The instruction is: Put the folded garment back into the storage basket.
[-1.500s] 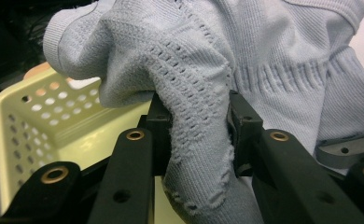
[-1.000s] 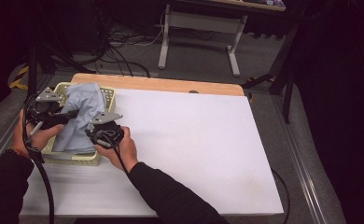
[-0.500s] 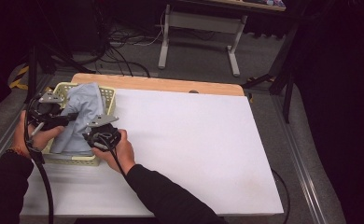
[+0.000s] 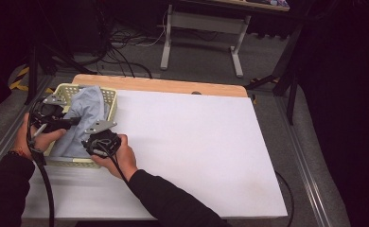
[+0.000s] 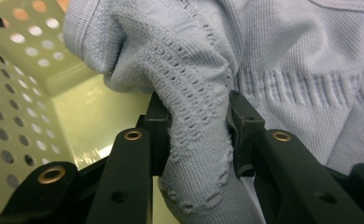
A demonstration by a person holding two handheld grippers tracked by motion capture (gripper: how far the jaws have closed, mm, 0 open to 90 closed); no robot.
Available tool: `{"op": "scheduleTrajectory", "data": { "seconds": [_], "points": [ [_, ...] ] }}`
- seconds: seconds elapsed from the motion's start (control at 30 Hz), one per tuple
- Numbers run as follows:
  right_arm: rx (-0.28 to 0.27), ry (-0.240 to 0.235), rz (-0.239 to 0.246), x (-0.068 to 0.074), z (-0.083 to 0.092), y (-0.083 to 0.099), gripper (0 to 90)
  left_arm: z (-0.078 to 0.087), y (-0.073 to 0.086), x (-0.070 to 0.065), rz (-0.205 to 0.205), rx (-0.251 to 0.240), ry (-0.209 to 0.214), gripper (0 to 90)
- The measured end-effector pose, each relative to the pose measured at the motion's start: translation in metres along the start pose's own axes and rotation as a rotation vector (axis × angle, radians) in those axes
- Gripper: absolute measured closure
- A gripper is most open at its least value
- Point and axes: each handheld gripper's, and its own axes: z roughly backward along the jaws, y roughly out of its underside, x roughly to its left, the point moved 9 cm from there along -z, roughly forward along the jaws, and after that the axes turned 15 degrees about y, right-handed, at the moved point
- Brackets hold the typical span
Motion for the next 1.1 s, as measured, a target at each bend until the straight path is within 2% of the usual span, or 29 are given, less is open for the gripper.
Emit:
{"op": "scheduleTrajectory", "data": {
  "seconds": [0.13,0.2,0.27,0.33,0.37,0.43,0.57,0.63,0.7,0.83,0.9,0.97,1.07,1.1],
  "points": [
    [-0.008,-0.011,-0.002,0.001,0.007,0.004,65.2,-0.004,0.002,-0.001,0.005,0.018,0.036,66.8],
    [-0.013,-0.016,0.005,0.002,0.011,0.005,63.2,-0.007,0.003,-0.002,0.002,0.037,0.03,66.6],
    [-0.038,-0.012,0.016,0.002,0.018,0.004,60.4,-0.009,0.003,-0.002,-0.007,0.056,0.02,66.6],
    [-0.057,-0.029,0.015,0.003,0.024,0.001,57.9,-0.012,0.004,-0.001,-0.017,0.08,0.006,66.2],
    [-0.072,-0.029,0.02,0.003,0.028,-0.001,56.6,-0.013,0.005,-0.002,-0.011,0.089,0.008,66.1],
    [-0.096,-0.018,0.03,0.0,0.036,-0.005,55.4,-0.015,0.005,-0.002,-0.013,0.108,0.004,65.7],
    [-0.126,-0.006,0.029,-0.011,0.052,-0.007,53.3,-0.017,0.004,0.001,-0.019,0.128,-0.036,60.5],
    [-0.134,0.011,0.032,-0.021,0.062,-0.003,52.0,-0.017,0.004,0.002,-0.009,0.135,-0.054,56.1],
    [-0.135,0.023,0.031,-0.031,0.069,0.003,51.5,-0.014,0.002,0.005,-0.008,0.117,-0.086,51.1],
    [-0.12,0.059,0.025,-0.055,0.086,0.023,49.9,-0.011,-0.003,0.005,0.016,0.075,-0.106,44.8],
    [-0.109,0.081,0.027,-0.068,0.096,0.036,48.3,-0.008,-0.008,0.006,0.008,0.048,-0.134,42.9],
    [-0.108,0.106,0.026,-0.082,0.109,0.05,48.1,-0.006,-0.014,0.003,-0.015,0.02,-0.136,45.7],
    [-0.101,0.139,0.032,-0.099,0.125,0.069,47.4,-0.007,-0.02,-0.002,-0.064,0.014,-0.143,56.0],
    [-0.097,0.146,0.031,-0.105,0.131,0.076,47.1,-0.008,-0.022,-0.004,-0.074,0.01,-0.138,62.0]
  ]
}}
